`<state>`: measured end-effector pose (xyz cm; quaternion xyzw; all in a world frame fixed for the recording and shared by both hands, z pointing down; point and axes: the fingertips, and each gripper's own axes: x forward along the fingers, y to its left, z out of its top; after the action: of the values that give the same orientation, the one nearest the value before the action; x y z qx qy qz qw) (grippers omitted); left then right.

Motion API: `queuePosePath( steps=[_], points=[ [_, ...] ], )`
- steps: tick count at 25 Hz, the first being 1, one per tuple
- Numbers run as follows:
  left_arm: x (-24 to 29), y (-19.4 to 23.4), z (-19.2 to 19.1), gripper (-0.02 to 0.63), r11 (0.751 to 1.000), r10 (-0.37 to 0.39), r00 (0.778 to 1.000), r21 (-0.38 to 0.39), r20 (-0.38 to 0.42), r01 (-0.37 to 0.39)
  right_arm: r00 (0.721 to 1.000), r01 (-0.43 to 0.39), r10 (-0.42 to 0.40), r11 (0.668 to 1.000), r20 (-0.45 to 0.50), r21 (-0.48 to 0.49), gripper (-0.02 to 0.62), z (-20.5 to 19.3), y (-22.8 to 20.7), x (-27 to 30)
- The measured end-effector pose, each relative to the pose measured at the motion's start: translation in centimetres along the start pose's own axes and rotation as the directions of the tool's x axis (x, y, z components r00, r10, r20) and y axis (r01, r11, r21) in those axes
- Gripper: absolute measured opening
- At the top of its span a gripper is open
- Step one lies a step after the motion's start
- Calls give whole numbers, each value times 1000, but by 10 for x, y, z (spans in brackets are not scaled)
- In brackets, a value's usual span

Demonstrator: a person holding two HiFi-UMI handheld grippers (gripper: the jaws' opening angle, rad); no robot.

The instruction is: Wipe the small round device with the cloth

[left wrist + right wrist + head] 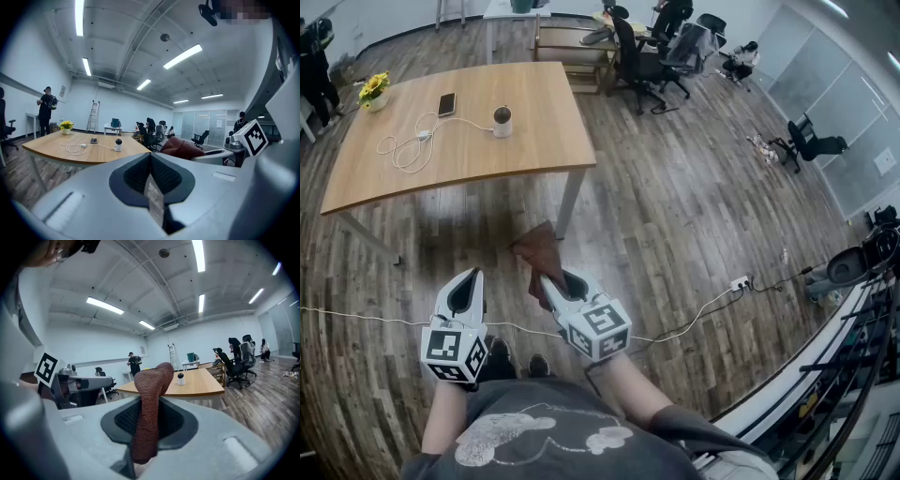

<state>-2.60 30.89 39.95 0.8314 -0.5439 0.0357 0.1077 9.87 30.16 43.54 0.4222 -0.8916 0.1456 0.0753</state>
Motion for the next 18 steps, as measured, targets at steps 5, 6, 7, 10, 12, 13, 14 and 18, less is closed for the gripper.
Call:
queuePosePath(
  steps=[5, 6, 7, 10, 12, 13, 14, 18],
  points=[
    [1, 9, -7, 18, 999, 35, 999, -23, -23, -36, 1000, 0, 0, 1000, 0, -8, 71, 0, 3, -2],
    [2, 10, -7, 18, 999, 39, 999, -25, -24, -39, 1000, 4, -4, 1000, 0, -10, 72, 0, 2, -3],
    [2, 11, -7, 18, 999, 40, 999, -27, -23, -40, 1000, 8, -8, 1000, 1, -9, 71, 1, 0, -3],
    [2, 9, -7, 18, 999, 36, 999, -28, -15, -37, 1000, 17, -17, 1000, 2, -6, 72, 0, -3, -6],
    [1, 5, -8, 18, 999, 34, 999, -29, -16, -34, 1000, 19, -19, 1000, -2, -2, 71, -2, -5, -8],
    [1, 4, -9, 18, 999, 33, 999, -29, -18, -33, 1000, 19, -19, 1000, -4, 1, 71, -3, -5, -8],
    [1, 4, -9, 18, 999, 33, 999, -31, -19, -34, 1000, 18, -18, 1000, -6, 1, 71, -4, -5, -7],
    [-2, 4, -9, 18, 998, 39, 999, -58, -14, -40, 1000, 3, -3, 1000, 30, 5, 72, -1, -4, -10]
  ],
)
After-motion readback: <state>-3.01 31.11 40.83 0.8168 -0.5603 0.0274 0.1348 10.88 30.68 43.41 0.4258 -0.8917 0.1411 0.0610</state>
